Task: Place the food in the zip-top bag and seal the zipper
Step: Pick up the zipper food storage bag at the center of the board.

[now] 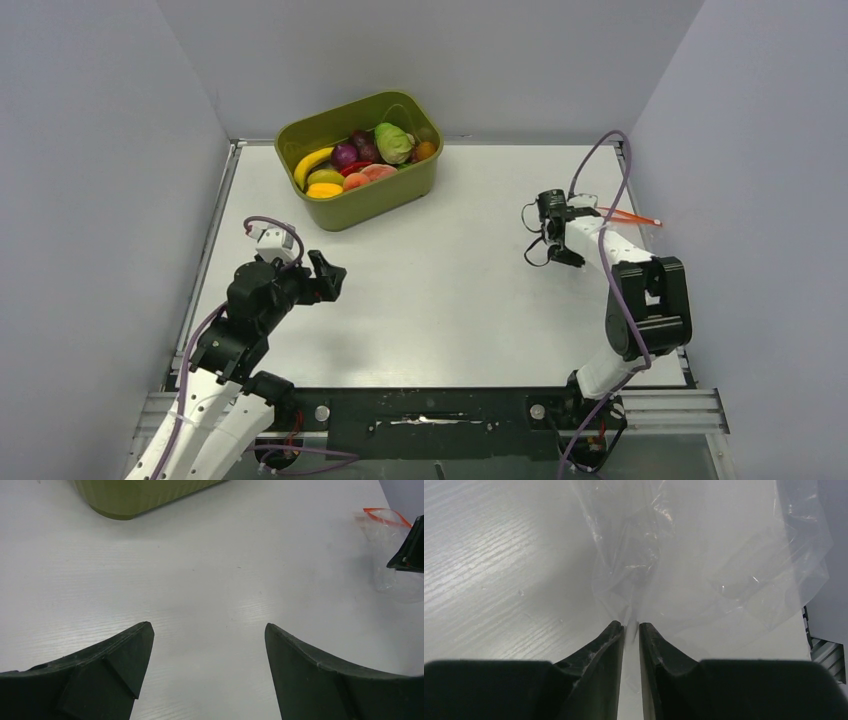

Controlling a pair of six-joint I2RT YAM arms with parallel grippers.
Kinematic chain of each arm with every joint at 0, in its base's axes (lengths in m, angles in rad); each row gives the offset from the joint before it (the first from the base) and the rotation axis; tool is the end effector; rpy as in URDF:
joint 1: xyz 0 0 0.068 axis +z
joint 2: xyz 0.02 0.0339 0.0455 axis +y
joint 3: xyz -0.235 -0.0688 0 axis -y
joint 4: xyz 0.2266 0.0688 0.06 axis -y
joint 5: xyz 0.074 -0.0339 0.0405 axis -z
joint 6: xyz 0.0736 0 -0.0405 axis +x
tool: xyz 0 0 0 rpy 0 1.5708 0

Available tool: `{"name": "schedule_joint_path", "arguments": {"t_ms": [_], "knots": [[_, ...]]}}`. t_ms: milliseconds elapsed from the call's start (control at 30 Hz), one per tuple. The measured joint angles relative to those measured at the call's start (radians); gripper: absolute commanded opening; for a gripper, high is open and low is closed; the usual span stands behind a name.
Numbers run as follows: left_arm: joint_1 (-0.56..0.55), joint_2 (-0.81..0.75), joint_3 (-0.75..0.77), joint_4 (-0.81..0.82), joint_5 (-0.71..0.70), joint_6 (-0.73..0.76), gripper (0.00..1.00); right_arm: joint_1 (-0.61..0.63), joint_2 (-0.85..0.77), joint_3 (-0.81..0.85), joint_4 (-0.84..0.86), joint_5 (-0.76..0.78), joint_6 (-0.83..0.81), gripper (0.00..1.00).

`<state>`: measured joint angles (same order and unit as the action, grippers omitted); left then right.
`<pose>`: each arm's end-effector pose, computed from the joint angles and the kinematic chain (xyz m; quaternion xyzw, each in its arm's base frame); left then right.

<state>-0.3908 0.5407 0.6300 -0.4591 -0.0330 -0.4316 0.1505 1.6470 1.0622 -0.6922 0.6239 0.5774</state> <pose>0.1641 -0.0650 0.2611 -0.0261 0.8246 -0.2133 0.5233 0.3018 0.0023 0.1448 0.2433 0.9106 -0.2341 0.2383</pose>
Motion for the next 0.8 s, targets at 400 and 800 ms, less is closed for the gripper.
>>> {"name": "schedule_joint_path", "arguments": {"t_ms": [400, 800], "knots": [[0.000, -0.001, -0.016, 0.031, 0.041, 0.014, 0.73, 0.035, -0.179, -0.038, 0.018, -0.101, -0.085, 0.00], [-0.008, -0.068, -0.161, 0.228, 0.268, 0.080, 0.75, 0.232, -0.333, -0.032, -0.051, -0.273, -0.158, 0.00]]}}
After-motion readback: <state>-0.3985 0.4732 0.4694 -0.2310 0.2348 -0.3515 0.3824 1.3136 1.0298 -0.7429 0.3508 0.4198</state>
